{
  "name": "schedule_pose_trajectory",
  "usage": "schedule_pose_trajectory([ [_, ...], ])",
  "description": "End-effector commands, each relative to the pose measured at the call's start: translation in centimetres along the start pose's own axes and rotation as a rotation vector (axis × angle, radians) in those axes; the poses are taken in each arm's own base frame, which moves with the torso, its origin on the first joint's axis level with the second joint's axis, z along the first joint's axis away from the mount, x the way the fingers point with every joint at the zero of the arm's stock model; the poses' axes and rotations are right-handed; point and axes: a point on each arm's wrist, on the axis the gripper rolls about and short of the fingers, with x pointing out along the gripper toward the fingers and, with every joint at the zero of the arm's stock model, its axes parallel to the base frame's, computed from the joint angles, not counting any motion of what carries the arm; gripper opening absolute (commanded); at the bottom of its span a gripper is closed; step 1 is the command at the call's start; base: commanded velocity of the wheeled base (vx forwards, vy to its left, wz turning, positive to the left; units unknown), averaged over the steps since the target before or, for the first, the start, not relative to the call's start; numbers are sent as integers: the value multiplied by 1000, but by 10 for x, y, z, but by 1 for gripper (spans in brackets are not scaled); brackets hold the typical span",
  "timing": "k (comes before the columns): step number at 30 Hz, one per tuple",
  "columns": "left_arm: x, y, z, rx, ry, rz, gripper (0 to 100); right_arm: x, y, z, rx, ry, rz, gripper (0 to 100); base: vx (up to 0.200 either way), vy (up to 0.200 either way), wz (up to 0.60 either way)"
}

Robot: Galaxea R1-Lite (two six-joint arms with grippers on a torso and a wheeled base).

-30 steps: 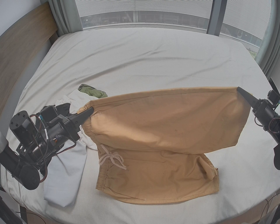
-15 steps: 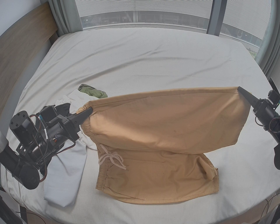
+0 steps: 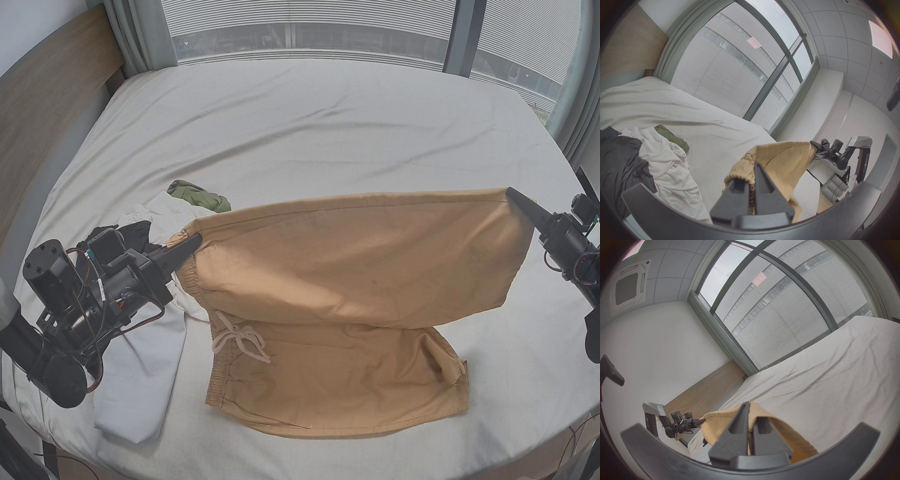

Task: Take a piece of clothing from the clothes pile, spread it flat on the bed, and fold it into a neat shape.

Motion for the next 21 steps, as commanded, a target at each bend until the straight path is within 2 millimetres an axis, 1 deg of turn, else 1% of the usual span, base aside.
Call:
schedule_pose_trajectory([
  [1,5,7,-4,-4,7,10,0,7,-17,-10,25,29,-24,0,0,0,0],
  [7,14,13,-4,1,-4,12,0,19,-29,-10,21,24,-25,0,0,0,0],
  [14,27,25,-14,-3,10,24,0,36,-43,-10,16,17,-14,0,0,0,0],
  [18,32,27,-12,3,-8,30,0,41,-48,-11,14,15,-13,0,0,0,0],
  [21,40,32,-12,8,-26,41,0,46,-57,-16,21,23,-19,0,0,0,0],
])
